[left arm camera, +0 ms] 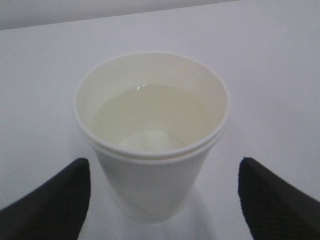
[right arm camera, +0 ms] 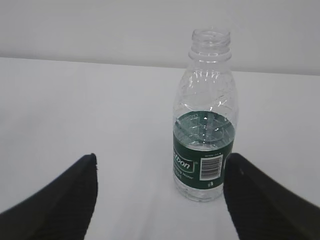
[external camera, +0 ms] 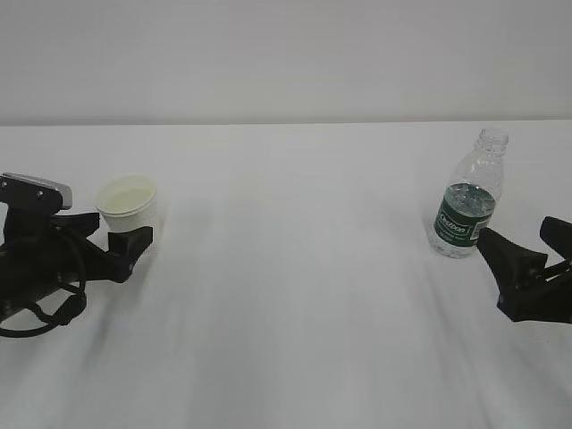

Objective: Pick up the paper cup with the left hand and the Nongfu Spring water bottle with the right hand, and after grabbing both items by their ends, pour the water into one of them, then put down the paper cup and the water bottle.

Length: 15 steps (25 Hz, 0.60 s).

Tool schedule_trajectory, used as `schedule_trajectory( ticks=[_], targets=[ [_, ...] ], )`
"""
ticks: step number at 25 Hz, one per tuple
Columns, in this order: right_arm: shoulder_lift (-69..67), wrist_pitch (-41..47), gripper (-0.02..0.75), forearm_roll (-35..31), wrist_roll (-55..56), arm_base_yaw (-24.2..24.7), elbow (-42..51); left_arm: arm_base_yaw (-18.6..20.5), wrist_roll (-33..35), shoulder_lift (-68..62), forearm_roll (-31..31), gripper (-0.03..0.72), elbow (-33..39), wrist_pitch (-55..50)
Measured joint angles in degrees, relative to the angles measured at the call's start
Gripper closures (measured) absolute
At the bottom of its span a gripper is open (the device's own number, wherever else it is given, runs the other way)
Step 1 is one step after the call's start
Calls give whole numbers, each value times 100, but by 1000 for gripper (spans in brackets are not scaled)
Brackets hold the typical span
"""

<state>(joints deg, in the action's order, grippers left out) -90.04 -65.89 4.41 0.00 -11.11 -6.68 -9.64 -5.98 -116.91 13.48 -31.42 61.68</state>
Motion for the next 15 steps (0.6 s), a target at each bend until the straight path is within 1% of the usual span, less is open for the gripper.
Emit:
schedule_trajectory(
  ticks=[8, 15],
  targets=[
    [0, 0, 150, 0, 43, 0, 0, 0, 0, 576, -60, 4, 455, -45],
    [0, 0, 150, 0, 103, 0, 0, 0, 0, 1160, -92, 6, 492, -421]
  ],
)
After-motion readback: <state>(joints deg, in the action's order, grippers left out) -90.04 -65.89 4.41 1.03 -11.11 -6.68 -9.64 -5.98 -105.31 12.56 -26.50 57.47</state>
